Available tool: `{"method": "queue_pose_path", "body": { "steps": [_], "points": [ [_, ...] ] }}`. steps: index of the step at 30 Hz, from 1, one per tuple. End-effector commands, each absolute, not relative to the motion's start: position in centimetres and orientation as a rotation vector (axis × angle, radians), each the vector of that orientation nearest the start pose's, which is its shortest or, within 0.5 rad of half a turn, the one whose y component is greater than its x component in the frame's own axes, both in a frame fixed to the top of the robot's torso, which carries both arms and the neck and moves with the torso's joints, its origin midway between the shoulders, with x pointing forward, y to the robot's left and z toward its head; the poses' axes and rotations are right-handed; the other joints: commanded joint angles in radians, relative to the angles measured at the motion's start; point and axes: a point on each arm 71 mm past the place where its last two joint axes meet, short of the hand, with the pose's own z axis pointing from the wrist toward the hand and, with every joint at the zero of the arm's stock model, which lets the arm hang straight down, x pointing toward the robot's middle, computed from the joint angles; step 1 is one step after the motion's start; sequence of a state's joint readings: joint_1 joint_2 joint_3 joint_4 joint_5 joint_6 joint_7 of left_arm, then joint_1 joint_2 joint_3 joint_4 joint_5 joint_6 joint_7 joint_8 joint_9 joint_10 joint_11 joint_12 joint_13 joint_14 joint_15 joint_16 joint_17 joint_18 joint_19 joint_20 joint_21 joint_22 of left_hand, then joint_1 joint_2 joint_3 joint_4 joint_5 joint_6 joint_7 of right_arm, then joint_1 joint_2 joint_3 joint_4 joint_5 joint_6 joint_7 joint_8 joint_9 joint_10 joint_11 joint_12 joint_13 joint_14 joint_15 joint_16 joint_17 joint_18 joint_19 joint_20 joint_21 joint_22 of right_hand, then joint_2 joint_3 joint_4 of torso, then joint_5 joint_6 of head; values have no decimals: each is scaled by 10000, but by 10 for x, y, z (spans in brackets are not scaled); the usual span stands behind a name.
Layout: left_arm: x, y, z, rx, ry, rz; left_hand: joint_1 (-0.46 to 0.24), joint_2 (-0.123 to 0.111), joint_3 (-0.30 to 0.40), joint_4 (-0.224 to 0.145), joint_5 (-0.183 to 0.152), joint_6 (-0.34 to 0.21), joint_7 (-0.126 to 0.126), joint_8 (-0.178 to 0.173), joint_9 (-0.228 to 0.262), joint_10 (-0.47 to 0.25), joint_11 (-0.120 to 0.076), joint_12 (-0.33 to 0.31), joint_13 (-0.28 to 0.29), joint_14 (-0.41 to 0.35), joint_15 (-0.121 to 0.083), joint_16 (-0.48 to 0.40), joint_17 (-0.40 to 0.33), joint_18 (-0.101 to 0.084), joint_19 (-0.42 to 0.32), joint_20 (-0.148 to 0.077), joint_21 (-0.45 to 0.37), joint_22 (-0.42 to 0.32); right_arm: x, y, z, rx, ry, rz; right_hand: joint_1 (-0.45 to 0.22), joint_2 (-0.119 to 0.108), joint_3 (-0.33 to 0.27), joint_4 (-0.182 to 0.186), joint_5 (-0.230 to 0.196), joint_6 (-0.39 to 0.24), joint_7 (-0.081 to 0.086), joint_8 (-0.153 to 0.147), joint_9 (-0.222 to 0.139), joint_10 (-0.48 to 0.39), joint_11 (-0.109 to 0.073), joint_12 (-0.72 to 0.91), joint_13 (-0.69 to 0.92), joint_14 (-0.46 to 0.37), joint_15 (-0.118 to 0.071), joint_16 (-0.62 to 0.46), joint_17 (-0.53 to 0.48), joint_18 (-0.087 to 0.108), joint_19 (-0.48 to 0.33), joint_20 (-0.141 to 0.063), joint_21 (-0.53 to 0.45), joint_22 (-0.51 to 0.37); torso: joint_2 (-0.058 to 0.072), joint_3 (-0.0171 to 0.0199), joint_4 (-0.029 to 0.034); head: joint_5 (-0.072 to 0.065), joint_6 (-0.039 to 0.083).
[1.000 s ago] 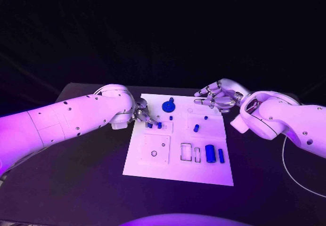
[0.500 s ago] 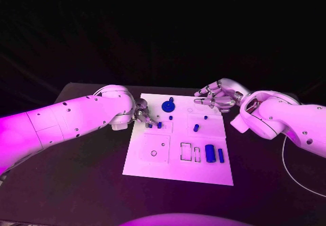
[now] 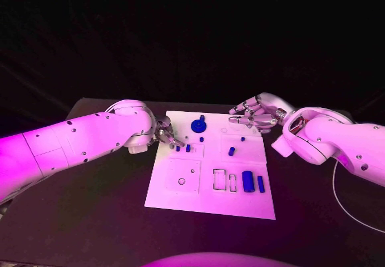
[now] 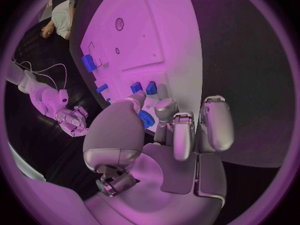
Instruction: Assemble the parts on the task board
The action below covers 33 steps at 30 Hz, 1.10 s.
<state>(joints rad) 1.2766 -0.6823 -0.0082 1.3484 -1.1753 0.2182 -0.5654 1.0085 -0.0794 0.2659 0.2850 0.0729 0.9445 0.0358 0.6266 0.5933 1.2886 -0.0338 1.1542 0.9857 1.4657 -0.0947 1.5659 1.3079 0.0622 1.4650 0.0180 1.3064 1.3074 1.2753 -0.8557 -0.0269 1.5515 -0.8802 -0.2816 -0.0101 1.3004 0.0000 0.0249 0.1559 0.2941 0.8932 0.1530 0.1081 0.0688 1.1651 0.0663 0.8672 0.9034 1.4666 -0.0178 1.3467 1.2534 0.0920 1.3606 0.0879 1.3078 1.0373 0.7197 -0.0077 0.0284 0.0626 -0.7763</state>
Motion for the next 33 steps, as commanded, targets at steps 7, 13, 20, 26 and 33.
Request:
{"method": "queue_pose_path", "body": {
  "steps": [7, 13, 20, 26, 33],
  "points": [
    [527, 194, -161, -2658, 21957, -4647, 583, 32, -635, 34, 33, -1051, 420, -299, -148, -1719, 376, -1476, -1870, 1051, 317, 49, 2629, 86, -8, 199, -593, 738, 495, -196, -147, 2965, 17289, 10165, 83, 47, -37, -1, 54, 45, 25, 56, 1, -20, -22, 33, -4, 387, 7, -57, 2, 98, -31, -26, -68, -14, -2, 7, -16, 8, 43],
    [533, 198, -149, -3535, 21249, -5918, 1833, 368, -576, -52, 63, -1774, 889, -551, -560, -3729, 840, -2306, -2805, 16, 739, -1547, 281, 704, -1475, 575, -4053, -1169, 496, -195, -148, 2964, 17311, 10162, 91, 39, -58, 11, 99, 44, 24, 60, 1, -37, -23, 5, -46, 386, 6, -75, -17, 99, -30, -28, -77, -27, -9, 14, 6, -24, 85],
    [538, 179, -132, -2286, 18791, -8725, 4035, 47, 282, -985, 58, -1966, 1225, -964, -1343, -4819, 1269, -3624, -4121, -3482, 1057, -5871, -4723, 1143, -3550, 974, -7845, -3352, 496, -195, -148, 2968, 17321, 10166, 91, 39, -58, 11, 99, 44, 24, 60, 1, -37, -23, 5, -46, 386, 6, -75, -17, 99, -30, -28, -77, -27, 4, 5, -16, -92, 173],
    [536, 163, -139, -480, 17563, -9491, 4870, -639, 932, -1645, 26, -1407, 1396, -1924, -2539, -4560, 1447, -5754, -6328, -4270, 1266, -7863, -6439, 1129, -4066, 1205, -9119, -4353, 496, -195, -148, 2977, 17313, 10174, 93, 45, -60, 16, 108, 43, 25, 60, 0, -27, -24, 23, -32, 388, 6, -70, -8, 99, -30, -29, -80, -29, 7, 10, -5, -174, 234],
    [534, 150, -160, 868, 17401, -9311, 4841, -693, 975, -2053, 44, -630, 1328, -2887, -3508, -3792, 1539, -7025, -7843, -4514, 1432, -9105, -7595, 1156, -4401, 1302, -9948, -5015, 496, -196, -148, 3009, 17227, 10176, 114, 71, -52, 19, 131, 41, 25, 62, 0, -55, -25, -21, -80, 382, 5, -98, -42, 103, -37, -29, -93, -50, 18, 6, -21, -216, 277]
  ]
}}
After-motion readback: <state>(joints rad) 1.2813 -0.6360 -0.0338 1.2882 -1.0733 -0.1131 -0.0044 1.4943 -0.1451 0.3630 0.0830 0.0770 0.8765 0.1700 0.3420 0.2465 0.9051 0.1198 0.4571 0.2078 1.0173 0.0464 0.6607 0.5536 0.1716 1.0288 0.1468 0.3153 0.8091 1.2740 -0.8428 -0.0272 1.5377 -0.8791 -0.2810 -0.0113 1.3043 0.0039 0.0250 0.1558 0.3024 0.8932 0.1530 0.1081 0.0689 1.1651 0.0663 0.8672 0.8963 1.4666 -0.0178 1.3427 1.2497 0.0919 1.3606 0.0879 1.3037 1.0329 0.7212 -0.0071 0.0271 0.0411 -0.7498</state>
